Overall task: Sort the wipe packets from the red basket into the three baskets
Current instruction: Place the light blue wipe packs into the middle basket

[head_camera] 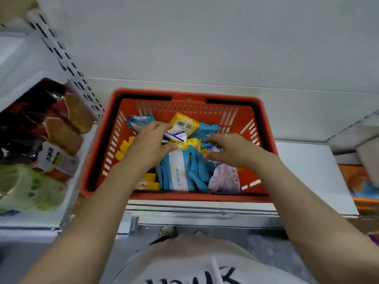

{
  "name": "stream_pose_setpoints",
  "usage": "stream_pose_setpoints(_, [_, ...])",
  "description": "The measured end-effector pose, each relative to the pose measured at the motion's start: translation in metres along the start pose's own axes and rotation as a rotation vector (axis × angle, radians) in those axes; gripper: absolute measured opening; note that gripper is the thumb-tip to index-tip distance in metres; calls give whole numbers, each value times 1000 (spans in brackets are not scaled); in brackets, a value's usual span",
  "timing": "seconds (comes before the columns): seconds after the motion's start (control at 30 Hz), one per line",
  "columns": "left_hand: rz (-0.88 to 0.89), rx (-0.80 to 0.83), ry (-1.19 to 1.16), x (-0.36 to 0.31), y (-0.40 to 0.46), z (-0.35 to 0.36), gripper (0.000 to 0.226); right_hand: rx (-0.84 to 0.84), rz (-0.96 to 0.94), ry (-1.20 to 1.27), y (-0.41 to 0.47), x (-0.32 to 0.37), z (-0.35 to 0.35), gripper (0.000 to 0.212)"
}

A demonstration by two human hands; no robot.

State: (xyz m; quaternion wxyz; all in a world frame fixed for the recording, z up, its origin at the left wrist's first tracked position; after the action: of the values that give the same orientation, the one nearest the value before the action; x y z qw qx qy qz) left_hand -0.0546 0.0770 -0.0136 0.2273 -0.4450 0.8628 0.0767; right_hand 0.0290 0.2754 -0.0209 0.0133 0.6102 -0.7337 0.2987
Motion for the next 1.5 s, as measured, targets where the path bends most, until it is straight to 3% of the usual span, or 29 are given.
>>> stream_pose_setpoints(0.17, [59,117,-21,9,17,4,67,312,58,34,40,11,39,85])
stream_pose_setpoints(0.23, [91,160,-12,10,18,6,65,317,75,26,45,6,42,85])
stream_pose_setpoints(0.37, [141,156,-60,8,19,4,58,161,53,-131,42,-4,38,51])
stream_pose_setpoints(0.43, [156,108,-128,4,19,1,55,-11,20,-87,33,-6,27,40])
stream_pose_setpoints(0.57, [117,59,-432,-5,25,-3,51,-350,-25,385,9,0,-12,29])
stream_pose_setpoints(0.67, [15,143,-648,-9,32,2,68,-345,-96,614,-5,12,-21,31])
stream_pose_setpoints(0.77, [48,275,-516,-18,34,15,62,-294,-40,826,-18,13,-17,20])
stream_pose_setpoints(0.83, [73,338,-496,-24,35,23,52,-313,67,895,-26,5,-15,28])
stream_pose_setpoints(0.97, [50,399,-300,-28,36,27,39,-424,331,833,-34,-27,-10,32])
stream_pose_setpoints(1.1, [-13,555,26,-14,35,43,60,-475,433,919,-42,-46,-4,35])
stream_pose_setpoints(1.23, [-37,566,132,-9,34,47,62,-404,481,1138,-44,-48,1,47])
stream_pose_setpoints(1.4, [-14,469,91,-3,36,45,49,-267,442,1402,-43,-34,6,16])
stream_pose_setpoints(1.5, [-32,426,86,3,36,44,50,-255,430,1463,-41,-26,10,12])
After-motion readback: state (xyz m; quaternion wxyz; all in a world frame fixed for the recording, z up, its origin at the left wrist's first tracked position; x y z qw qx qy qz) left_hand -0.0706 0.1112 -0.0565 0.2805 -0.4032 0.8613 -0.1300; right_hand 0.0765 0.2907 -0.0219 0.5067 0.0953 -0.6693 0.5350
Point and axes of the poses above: each hand's wrist, its own y-axis towards the middle knuckle, its own z-axis out of the palm, x = y × z, the point moved 5 cm from there along y, towards the middle knuckle, and after that the axes turned 4 degrees about z, right-handed, at the moved point
